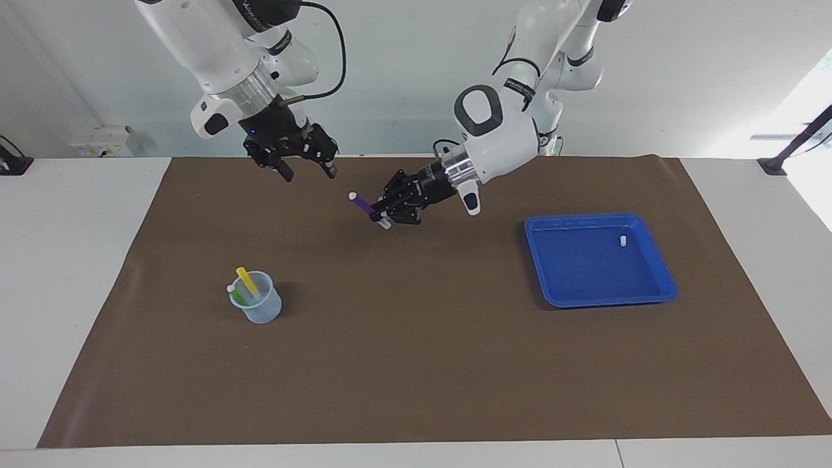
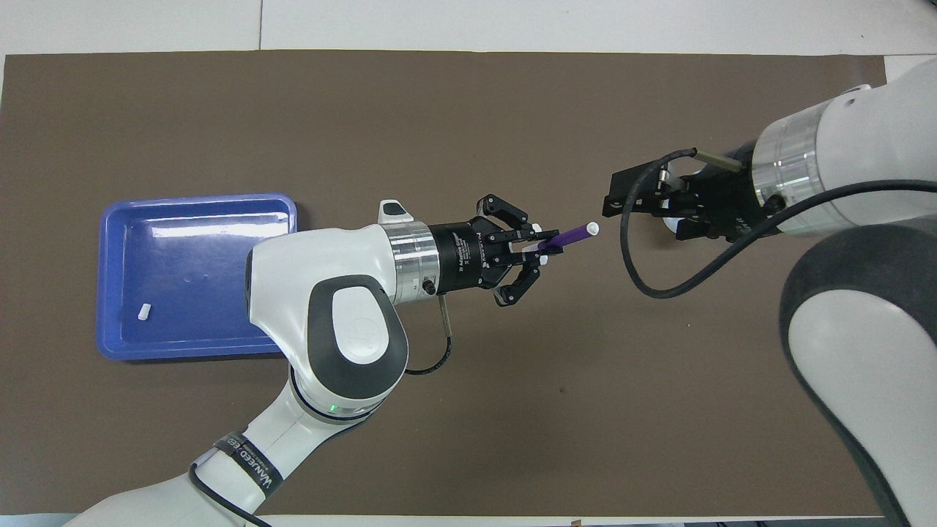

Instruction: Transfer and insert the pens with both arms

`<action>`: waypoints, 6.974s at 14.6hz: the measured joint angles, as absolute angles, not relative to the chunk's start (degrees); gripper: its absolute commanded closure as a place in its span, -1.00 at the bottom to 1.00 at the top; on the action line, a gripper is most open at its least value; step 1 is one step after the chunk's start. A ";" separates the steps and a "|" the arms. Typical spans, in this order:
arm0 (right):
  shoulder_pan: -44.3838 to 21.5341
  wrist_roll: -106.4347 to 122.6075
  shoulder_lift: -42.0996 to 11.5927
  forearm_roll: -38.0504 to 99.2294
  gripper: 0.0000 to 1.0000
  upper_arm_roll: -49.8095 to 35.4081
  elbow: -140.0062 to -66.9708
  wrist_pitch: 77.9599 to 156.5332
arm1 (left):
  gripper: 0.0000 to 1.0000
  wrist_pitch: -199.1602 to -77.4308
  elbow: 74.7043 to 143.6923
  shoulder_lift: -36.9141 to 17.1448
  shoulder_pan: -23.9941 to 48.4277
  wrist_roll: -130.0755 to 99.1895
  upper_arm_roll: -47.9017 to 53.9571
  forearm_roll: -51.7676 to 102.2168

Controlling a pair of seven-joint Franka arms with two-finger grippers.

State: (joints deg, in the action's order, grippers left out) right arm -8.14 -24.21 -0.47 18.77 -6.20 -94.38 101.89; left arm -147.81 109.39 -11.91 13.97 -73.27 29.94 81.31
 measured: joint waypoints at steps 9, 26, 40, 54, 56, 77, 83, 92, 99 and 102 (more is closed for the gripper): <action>-10.55 -18.60 0.82 18.77 -0.74 -6.36 -102.91 114.59 | 1.00 -148.58 109.71 -11.80 14.11 -73.28 29.94 83.13; -11.53 -18.52 1.22 18.87 1.00 -6.15 -103.50 115.47 | -1.00 -154.40 109.84 -11.60 16.15 -73.27 29.96 86.28; 3.92 16.90 -2.96 7.07 1.00 -5.48 -105.31 122.56 | -1.00 -142.12 111.51 -11.34 2.90 -65.61 28.75 54.39; 2.36 19.84 -8.47 1.13 1.00 -6.26 -113.05 135.97 | -1.00 -101.99 91.03 -11.46 -10.31 -35.86 28.41 0.82; 2.36 20.47 -8.47 1.09 1.00 -6.26 -115.36 139.24 | -1.00 -98.44 89.22 -11.35 -10.46 -28.66 28.29 -3.60; 2.68 20.34 -6.43 1.08 -1.00 -6.04 -106.75 128.29 | -1.00 -86.10 88.79 1.17 1.59 1.09 5.87 2.65; 2.95 6.87 -3.47 1.08 -1.00 -5.24 -95.61 107.74 | -1.00 -88.42 89.99 0.87 1.97 3.53 7.18 0.30; 2.96 -2.54 -2.26 1.08 -1.00 -5.40 -87.42 92.50 | -1.00 -88.16 90.43 0.90 1.92 3.42 7.94 -0.74; 2.96 -4.14 -1.34 1.08 -1.00 -5.47 -88.25 91.95 | -1.00 -88.03 90.50 0.90 1.36 2.70 7.56 -0.08; 2.96 -4.14 -1.33 1.08 -1.00 -5.47 -88.39 91.96 | -1.00 -87.56 90.54 0.90 0.23 2.65 7.54 0.03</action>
